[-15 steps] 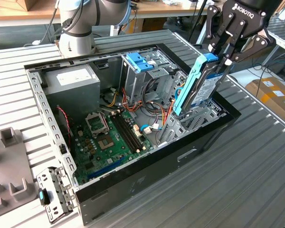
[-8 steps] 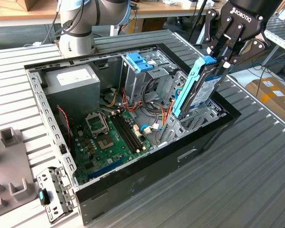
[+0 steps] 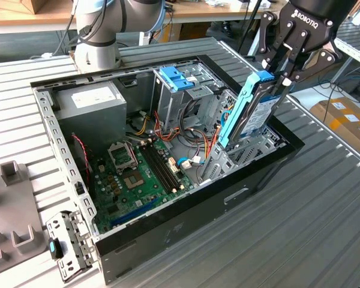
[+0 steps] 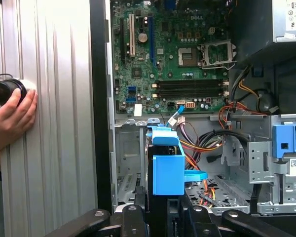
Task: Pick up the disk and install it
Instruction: 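Insert the disk into the insertion slot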
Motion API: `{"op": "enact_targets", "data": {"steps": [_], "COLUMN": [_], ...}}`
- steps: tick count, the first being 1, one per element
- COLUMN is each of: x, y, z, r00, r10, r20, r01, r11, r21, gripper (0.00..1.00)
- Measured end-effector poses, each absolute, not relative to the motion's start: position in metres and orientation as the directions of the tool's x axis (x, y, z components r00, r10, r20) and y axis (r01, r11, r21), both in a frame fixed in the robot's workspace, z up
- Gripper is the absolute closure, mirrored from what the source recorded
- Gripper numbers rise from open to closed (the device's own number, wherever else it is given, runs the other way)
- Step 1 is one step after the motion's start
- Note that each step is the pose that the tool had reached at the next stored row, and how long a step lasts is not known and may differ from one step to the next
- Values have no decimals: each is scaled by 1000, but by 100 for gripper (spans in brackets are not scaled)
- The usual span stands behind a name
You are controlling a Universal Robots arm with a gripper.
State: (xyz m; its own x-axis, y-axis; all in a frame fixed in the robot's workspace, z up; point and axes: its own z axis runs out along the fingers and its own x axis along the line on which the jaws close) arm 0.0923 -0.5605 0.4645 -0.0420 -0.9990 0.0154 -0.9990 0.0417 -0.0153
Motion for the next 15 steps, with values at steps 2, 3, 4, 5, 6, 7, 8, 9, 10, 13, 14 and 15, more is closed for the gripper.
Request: {"op": "enact_targets", "data": {"steps": [2,3,4,5,6,7,8,9,10,13,14,15], "x": [92,92,93,93,94,94,94,94,94,94,94,94], "y": [-561,-561,-561,-561,-561,-561,-561,-561,-561,-561,-561,-561], "z": [463,462,461,461,460,460,460,460,460,460,460,459], "r00": [-42,-42,-42,-42,-42,-42,-42,-42,-42,-42,-42,-42], "r10": [-999,-999,-999,-999,-999,-999,-999,-999,-999,-999,-999,-999], "r20": [15,15,15,16,16,16,16,16,16,16,16,16], "r01": [-999,-999,-999,-999,-999,-999,-999,-999,-999,-999,-999,-999], "r11": [42,42,42,42,42,42,42,42,42,42,42,42], "r21": [-15,-15,-15,-15,-15,-15,-15,-15,-15,-15,-15,-15], "gripper": [65,65,65,65,65,65,65,65,65,65,65,65]}}
